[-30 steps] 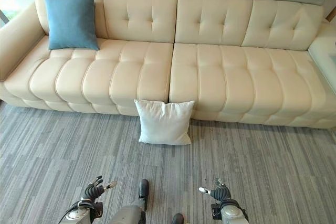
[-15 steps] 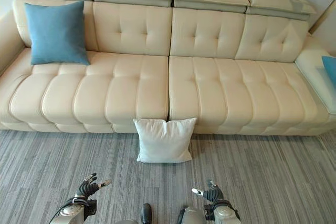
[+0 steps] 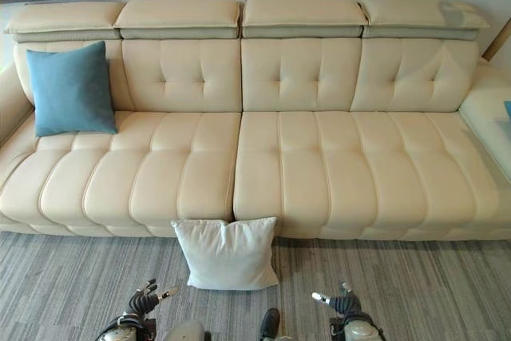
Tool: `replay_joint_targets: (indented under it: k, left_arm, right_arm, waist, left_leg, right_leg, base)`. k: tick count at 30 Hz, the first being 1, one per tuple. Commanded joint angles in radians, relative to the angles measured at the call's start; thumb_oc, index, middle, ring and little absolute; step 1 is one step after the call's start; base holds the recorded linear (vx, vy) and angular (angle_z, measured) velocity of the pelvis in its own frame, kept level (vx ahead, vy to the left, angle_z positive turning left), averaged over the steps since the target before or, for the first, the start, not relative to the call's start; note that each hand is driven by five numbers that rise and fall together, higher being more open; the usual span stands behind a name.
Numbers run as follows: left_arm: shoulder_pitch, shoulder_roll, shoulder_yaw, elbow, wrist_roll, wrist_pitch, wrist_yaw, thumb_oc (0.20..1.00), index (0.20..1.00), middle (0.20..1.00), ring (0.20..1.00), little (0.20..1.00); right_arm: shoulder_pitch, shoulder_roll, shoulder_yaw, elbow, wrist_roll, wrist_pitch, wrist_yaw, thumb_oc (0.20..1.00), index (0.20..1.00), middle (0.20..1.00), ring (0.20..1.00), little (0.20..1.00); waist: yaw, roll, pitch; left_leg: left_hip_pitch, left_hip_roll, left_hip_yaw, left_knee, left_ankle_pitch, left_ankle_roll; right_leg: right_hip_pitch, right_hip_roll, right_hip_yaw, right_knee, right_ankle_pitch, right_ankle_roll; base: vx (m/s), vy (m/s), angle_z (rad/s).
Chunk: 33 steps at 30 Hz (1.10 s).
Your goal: Pick up all the scattered cushions and arrange them neatly on the sofa.
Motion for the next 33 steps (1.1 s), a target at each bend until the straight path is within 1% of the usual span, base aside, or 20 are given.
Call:
replay_joint_targets:
  k: [1, 2, 3, 4, 5, 6, 8, 10, 11, 13, 16, 18, 21, 23, 24, 25, 26, 27, 31, 33]
  left_arm:
    - [-0.055, 0.024, -0.008, -0.031, -0.008, -0.028, 0.015, 1.000, 1.000, 1.000, 1.000, 1.000]
    - [-0.054, 0.025, -0.012, -0.035, -0.008, -0.027, 0.019, 1.000, 1.000, 1.000, 1.000, 1.000]
    - [-0.054, 0.025, -0.012, -0.035, -0.008, -0.026, 0.019, 1.000, 1.000, 1.000, 1.000, 1.000]
    - [-0.050, 0.022, -0.013, -0.031, -0.006, -0.024, 0.024, 1.000, 1.000, 1.000, 1.000, 1.000]
    - [-0.050, 0.023, -0.011, -0.027, -0.005, -0.023, 0.026, 1.000, 1.000, 1.000, 1.000, 1.000]
    - [-0.045, 0.025, -0.006, -0.031, -0.010, -0.025, 0.024, 1.000, 1.000, 1.000, 1.000, 1.000]
    - [-0.035, 0.030, -0.007, -0.030, -0.005, -0.025, 0.019, 1.000, 1.000, 1.000, 1.000, 1.000]
    - [-0.033, 0.029, -0.009, -0.015, -0.001, -0.024, 0.015, 1.000, 1.000, 1.000, 1.000, 1.000]
    - [-0.033, 0.029, -0.009, -0.015, -0.001, -0.025, 0.015, 1.000, 1.000, 1.000, 1.000, 1.000]
    - [-0.031, 0.033, -0.012, -0.007, 0.003, -0.027, 0.016, 1.000, 1.000, 1.000, 1.000, 1.000]
    - [-0.034, 0.043, -0.009, 0.007, 0.012, -0.025, 0.010, 1.000, 1.000, 1.000, 1.000, 1.000]
    - [-0.045, 0.056, -0.003, 0.020, 0.013, -0.024, 0.014, 1.000, 1.000, 1.000, 1.000, 1.000]
    - [-0.061, 0.076, 0.022, 0.056, 0.010, -0.029, 0.028, 1.000, 1.000, 1.000, 1.000, 1.000]
    - [-0.069, 0.087, 0.032, 0.071, 0.007, -0.031, 0.032, 1.000, 1.000, 1.000, 1.000, 1.000]
    - [-0.069, 0.087, 0.032, 0.071, 0.007, -0.031, 0.032, 1.000, 1.000, 1.000, 1.000, 1.000]
    - [-0.090, 0.098, 0.047, 0.103, -0.008, -0.041, 0.039, 1.000, 1.000, 1.000, 1.000, 1.000]
    - [-0.091, 0.098, 0.046, 0.103, -0.008, -0.041, 0.039, 1.000, 1.000, 1.000, 1.000, 1.000]
    - [-0.116, 0.101, 0.044, 0.128, -0.017, -0.043, 0.043, 1.000, 1.000, 1.000, 1.000, 1.000]
    - [-0.144, 0.087, 0.046, 0.178, -0.019, -0.047, 0.056, 1.000, 1.000, 1.000, 1.000, 1.000]
    - [-0.200, 0.082, 0.057, 0.262, -0.041, -0.056, 0.088, 1.000, 1.000, 1.000, 1.000, 1.000]
  right_arm:
    - [-0.015, -0.018, 0.017, -0.008, 0.001, -0.012, -0.014, 1.000, 1.000, 1.000, 1.000, 1.000]
    - [-0.014, -0.019, 0.024, -0.010, -0.006, -0.011, -0.017, 1.000, 1.000, 1.000, 1.000, 1.000]
    - [-0.014, -0.019, 0.024, -0.010, -0.006, -0.011, -0.017, 1.000, 1.000, 1.000, 1.000, 1.000]
    - [-0.016, -0.019, 0.034, -0.001, -0.016, -0.009, -0.017, 1.000, 1.000, 1.000, 1.000, 1.000]
    - [-0.015, -0.020, 0.037, 0.000, -0.020, -0.009, -0.018, 1.000, 1.000, 1.000, 1.000, 1.000]
    - [-0.015, -0.017, 0.041, 0.002, -0.022, -0.006, -0.011, 1.000, 1.000, 1.000, 1.000, 1.000]
    - [-0.007, -0.009, 0.041, -0.003, -0.023, -0.006, -0.005, 1.000, 1.000, 1.000, 1.000, 1.000]
    - [-0.004, -0.001, 0.040, -0.004, -0.024, -0.005, 0.002, 1.000, 1.000, 1.000, 1.000, 1.000]
    - [-0.004, -0.001, 0.040, -0.004, -0.024, -0.005, 0.002, 1.000, 1.000, 1.000, 1.000, 1.000]
    - [-0.005, 0.016, 0.048, 0.006, -0.035, -0.002, 0.004, 1.000, 1.000, 1.000, 1.000, 1.000]
    - [-0.006, 0.035, 0.052, 0.021, -0.043, 0.004, 0.011, 1.000, 1.000, 1.000, 1.000, 1.000]
    - [-0.009, 0.046, 0.052, 0.026, -0.043, 0.005, 0.009, 1.000, 1.000, 1.000, 1.000, 1.000]
    - [-0.033, 0.066, 0.065, 0.034, -0.044, 0.003, 0.006, 1.000, 1.000, 1.000, 1.000, 1.000]
    - [-0.044, 0.072, 0.076, 0.038, -0.043, 0.001, 0.007, 1.000, 1.000, 1.000, 1.000, 1.000]
    - [-0.044, 0.072, 0.076, 0.038, -0.043, 0.001, 0.007, 1.000, 1.000, 1.000, 1.000, 1.000]
    - [-0.067, 0.070, 0.089, 0.048, -0.040, -0.004, 0.000, 1.000, 1.000, 1.000, 1.000, 1.000]
    - [-0.068, 0.070, 0.089, 0.048, -0.040, -0.004, 0.000, 1.000, 1.000, 1.000, 1.000, 1.000]
    - [-0.073, 0.067, 0.090, 0.058, -0.033, -0.007, -0.009, 1.000, 1.000, 1.000, 1.000, 1.000]
    - [-0.094, 0.057, 0.090, 0.073, -0.033, -0.013, -0.033, 1.000, 1.000, 1.000, 1.000, 1.000]
    - [-0.135, 0.041, 0.066, 0.069, -0.014, -0.031, -0.084, 1.000, 1.000, 1.000, 1.000, 1.000]
  waist:
    - [-0.008, 0.000, 0.040]
    - [-0.006, 0.007, 0.038]
    - [-0.008, 0.007, 0.036]
    - [-0.006, 0.014, 0.037]
    - [-0.006, 0.016, 0.040]
    - [-0.003, 0.015, 0.037]
    - [-0.001, 0.018, 0.027]
    - [0.001, 0.019, 0.019]
    - [0.002, 0.019, 0.019]
    - [0.009, 0.012, 0.011]
    - [0.016, 0.000, 0.007]
    - [0.021, -0.007, 0.017]
    - [0.030, -0.012, 0.043]
    - [0.033, -0.018, 0.051]
    - [0.035, -0.018, 0.051]
    - [0.044, -0.031, 0.065]
    - [0.045, -0.031, 0.065]
    - [0.033, -0.037, 0.073]
    - [0.035, -0.047, 0.081]
    - [0.024, -0.043, 0.112]
  left_leg:
    - [0.196, -0.006, 0.038, -0.306, 0.073, 0.044]
    - [0.185, 0.008, 0.015, -0.376, 0.122, 0.037]
    - [0.184, 0.007, 0.013, -0.380, 0.125, 0.037]
    - [0.176, 0.026, -0.022, -0.445, 0.180, 0.023]
    - [0.172, 0.031, -0.022, -0.447, 0.194, 0.018]
    - [0.186, 0.033, -0.013, -0.444, 0.175, 0.022]
    - [0.199, 0.028, -0.007, -0.454, 0.171, 0.022]
    - [0.210, 0.014, 0.003, -0.454, 0.144, 0.030]
    - [0.211, 0.014, 0.004, -0.454, 0.144, 0.030]
    - [0.228, -0.011, 0.006, -0.454, 0.107, 0.053]
    - [0.232, -0.037, 0.009, -0.454, 0.080, 0.079]
    - [0.231, -0.054, 0.006, -0.454, 0.067, 0.098]
    - [0.225, -0.060, 0.027, -0.454, 0.058, 0.116]
    - [0.215, -0.058, 0.036, -0.454, 0.059, 0.115]
    - [0.215, -0.057, 0.037, -0.454, 0.059, 0.115]
    - [0.199, -0.058, 0.050, -0.454, 0.067, 0.113]
    - [0.198, -0.058, 0.051, -0.454, 0.067, 0.113]
    - [0.176, -0.066, 0.038, -0.454, 0.072, 0.114]
    - [0.151, -0.068, 0.036, -0.454, 0.081, 0.111]
    - [0.110, -0.068, 0.023, -0.448, 0.100, 0.108]
  right_leg:
    - [0.062, -0.080, 0.015, -0.001, -0.124, 0.138]
    - [0.062, -0.075, 0.012, 0.002, -0.133, 0.134]
    - [0.061, -0.076, 0.011, 0.002, -0.133, 0.134]
    - [0.071, -0.072, 0.012, 0.008, -0.147, 0.128]
    - [0.081, -0.075, 0.006, 0.011, -0.153, 0.127]
    - [0.087, -0.075, 0.013, 0.017, -0.160, 0.129]
    - [0.099, -0.081, 0.010, 0.014, -0.153, 0.133]
    - [0.111, -0.093, 0.008, 0.007, -0.142, 0.145]
    - [0.112, -0.093, 0.009, 0.007, -0.142, 0.145]
    - [0.113, -0.118, 0.021, 0.001, -0.114, 0.173]
    - [0.103, -0.147, 0.029, 0.016, -0.098, 0.198]
    - [0.077, -0.169, 0.041, 0.060, -0.090, 0.213]
    - [0.010, -0.183, 0.052, 0.143, -0.064, 0.229]
    - [-0.026, -0.155, 0.089, 0.150, -0.070, 0.224]
    - [-0.028, -0.154, 0.090, 0.150, -0.070, 0.224]
    - [-0.065, -0.123, 0.106, 0.111, -0.059, 0.213]
    - [-0.065, -0.122, 0.107, 0.110, -0.058, 0.213]
    - [-0.074, -0.105, 0.172, 0.063, -0.058, 0.204]
    - [-0.073, -0.102, 0.158, 0.017, -0.043, 0.200]
    - [-0.106, -0.104, 0.140, 0.018, -0.039, 0.194]
  base:
    - [0.20, 0.004, 0.06]
    - [0.04, 0.019, -0.03]
    - [0.12, 0.077, -0.04]
    - [0.12, 0.102, -0.08]
    - [0.17, 0.154, -0.15]
    - [0.10, 0.096, -0.10]
    - [0.14, 0.214, -0.18]
    - [0.13, 0.270, -0.06]
    - [0.10, 0.299, 0.04]
    - [0.10, 0.396, 0.04]
    - [0.06, 0.354, 0.14]
    - [0.00, 0.319, 0.09]
    - [-0.04, 0.238, 0.04]
    - [-0.02, 0.088, -0.15]
    - [-0.04, 0.045, -0.17]
    - [-0.03, 0.019, -0.04]
    - [0.00, 0.036, -0.04]
    - [0.05, 0.004, -0.15]
    - [0.02, -0.027, 0.10]
    - [-0.04, -0.037, 0.09]
